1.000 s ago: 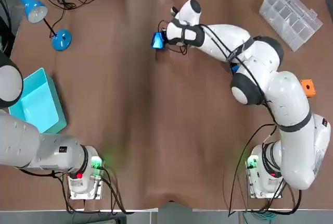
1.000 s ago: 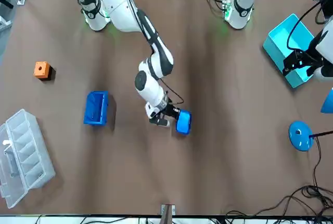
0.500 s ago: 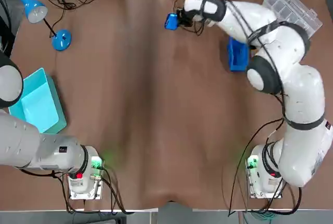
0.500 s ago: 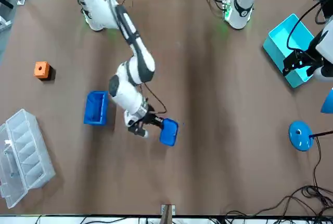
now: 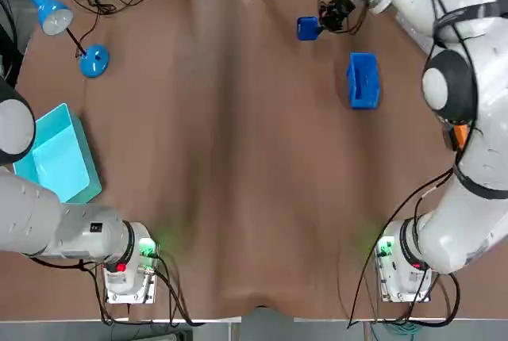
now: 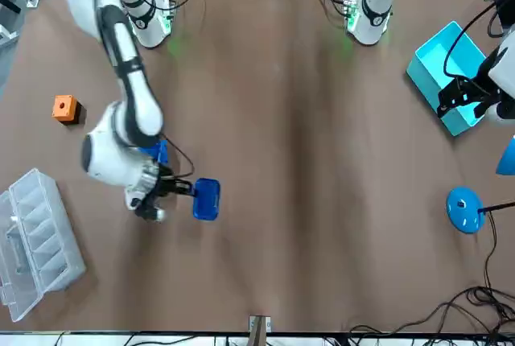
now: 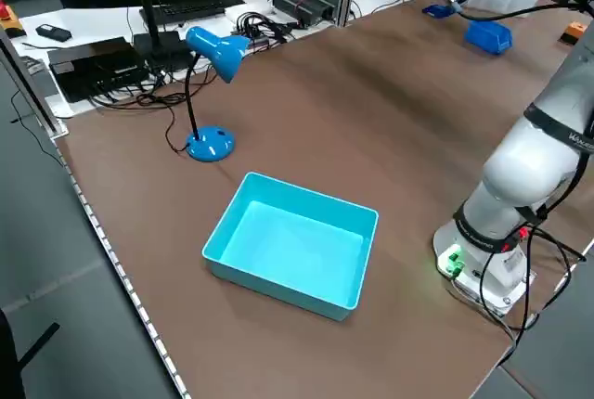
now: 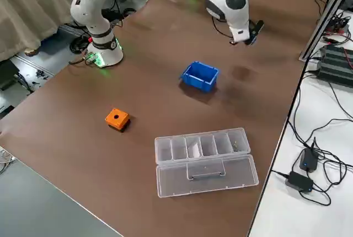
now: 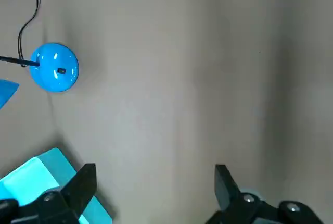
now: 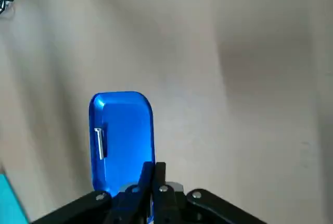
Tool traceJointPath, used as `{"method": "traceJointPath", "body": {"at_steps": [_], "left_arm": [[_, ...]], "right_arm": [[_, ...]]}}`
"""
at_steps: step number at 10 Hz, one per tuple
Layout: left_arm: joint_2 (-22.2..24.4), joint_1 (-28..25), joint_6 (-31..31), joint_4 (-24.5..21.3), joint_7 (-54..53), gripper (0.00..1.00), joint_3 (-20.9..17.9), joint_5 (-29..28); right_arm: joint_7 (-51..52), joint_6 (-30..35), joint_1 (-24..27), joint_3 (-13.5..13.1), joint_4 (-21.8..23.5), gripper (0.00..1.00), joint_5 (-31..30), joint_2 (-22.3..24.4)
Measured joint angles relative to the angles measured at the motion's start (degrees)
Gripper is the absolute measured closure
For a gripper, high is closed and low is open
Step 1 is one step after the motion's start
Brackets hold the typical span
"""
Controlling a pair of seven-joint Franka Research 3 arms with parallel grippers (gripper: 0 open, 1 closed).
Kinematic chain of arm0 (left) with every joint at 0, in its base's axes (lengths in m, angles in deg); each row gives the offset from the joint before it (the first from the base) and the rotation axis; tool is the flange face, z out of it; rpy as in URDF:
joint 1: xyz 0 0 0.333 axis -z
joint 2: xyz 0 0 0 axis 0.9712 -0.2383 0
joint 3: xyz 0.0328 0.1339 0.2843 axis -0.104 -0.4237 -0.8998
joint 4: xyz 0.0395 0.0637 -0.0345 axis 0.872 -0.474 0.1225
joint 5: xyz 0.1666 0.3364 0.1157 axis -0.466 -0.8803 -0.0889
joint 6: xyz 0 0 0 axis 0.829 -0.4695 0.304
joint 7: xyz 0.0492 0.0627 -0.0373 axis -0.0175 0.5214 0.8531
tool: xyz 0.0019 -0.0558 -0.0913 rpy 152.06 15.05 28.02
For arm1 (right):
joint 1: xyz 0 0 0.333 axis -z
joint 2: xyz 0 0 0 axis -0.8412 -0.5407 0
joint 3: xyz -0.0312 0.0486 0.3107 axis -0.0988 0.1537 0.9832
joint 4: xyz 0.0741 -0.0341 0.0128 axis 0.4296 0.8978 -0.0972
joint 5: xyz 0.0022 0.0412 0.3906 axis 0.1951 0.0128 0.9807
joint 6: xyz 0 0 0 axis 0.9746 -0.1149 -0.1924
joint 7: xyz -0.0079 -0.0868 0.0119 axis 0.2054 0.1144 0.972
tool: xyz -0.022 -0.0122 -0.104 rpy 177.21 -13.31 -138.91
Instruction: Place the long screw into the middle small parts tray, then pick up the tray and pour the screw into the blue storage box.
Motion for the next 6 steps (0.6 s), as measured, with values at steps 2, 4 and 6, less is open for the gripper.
{"method": "traceJointPath", "body": {"at_steps": [2,4,6], "left_arm": [[0.0,-0.02,0.0,0.0,0.0,0.0,-0.02,0.0],[0.0,-0.02,0.0,0.01,0.0,0.0,-0.03,0.0],[-0.01,-0.01,0.0,0.01,0.0,0.0,-0.02,0.0]], "right_arm": [[9.89,6.48,6.96,-0.45,1.89,0.96,-1.7,1.97],[15.97,10.81,12.6,-1.2,2.43,0.96,-9.9,2.88],[17.36,11.12,13.44,-1.11,2.6,0.96,-16.88,4.06]]}}
